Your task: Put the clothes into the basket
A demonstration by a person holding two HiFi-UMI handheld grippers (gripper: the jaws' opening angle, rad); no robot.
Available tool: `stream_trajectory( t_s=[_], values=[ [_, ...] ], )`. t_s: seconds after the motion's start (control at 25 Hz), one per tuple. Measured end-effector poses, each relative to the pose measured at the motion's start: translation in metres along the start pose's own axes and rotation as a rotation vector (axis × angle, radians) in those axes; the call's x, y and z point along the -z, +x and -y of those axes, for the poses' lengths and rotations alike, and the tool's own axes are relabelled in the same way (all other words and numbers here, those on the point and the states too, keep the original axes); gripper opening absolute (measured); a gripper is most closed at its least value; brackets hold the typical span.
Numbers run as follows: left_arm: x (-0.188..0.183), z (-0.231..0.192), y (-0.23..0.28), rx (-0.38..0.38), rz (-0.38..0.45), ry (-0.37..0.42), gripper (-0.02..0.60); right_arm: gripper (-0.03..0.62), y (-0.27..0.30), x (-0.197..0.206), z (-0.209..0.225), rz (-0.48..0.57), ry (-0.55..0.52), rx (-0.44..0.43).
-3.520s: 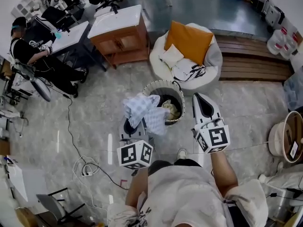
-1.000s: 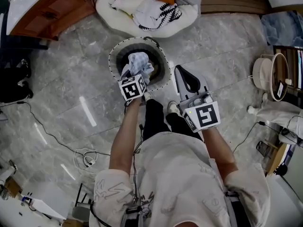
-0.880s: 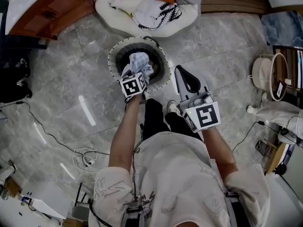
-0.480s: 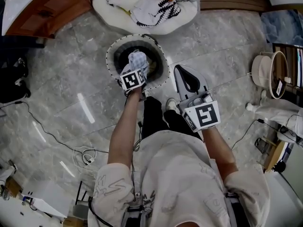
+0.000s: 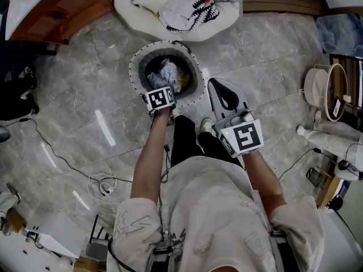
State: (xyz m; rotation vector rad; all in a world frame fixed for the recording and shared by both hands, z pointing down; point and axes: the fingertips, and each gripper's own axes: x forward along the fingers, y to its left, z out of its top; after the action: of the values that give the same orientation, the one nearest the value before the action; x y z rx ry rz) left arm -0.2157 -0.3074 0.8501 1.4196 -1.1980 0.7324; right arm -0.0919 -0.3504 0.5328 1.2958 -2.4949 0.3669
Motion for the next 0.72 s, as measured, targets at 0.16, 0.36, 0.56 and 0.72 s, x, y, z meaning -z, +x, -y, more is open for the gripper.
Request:
stream_trajectory(
  t_s=[0.16, 0.36, 0.56, 0.72],
  values=[
    [0.009, 0.001, -0.011, 0.003, 0.018, -0.016, 0.221, -0.012, -0.004, -0.001, -0.003, 0.008, -0.003, -0.014],
    [0.021, 0.008, -0.034, 0.015, 0.066, 0.003, 0.221, -0.012, -0.008, -0.004, -0.008, 0.024, -0.014, -0.037],
    [0.035, 0.017, -0.064, 0.018, 0.112, 0.015, 0.221, -0.012, -0.017, -0.009, -0.011, 0.032, -0.016, -0.053],
    [0.046, 0.025, -0.091, 0.023, 0.162, -0.019, 0.221, -0.012, -0.028, -0.015, -0.011, 0.05, -0.041, -0.076]
  ],
)
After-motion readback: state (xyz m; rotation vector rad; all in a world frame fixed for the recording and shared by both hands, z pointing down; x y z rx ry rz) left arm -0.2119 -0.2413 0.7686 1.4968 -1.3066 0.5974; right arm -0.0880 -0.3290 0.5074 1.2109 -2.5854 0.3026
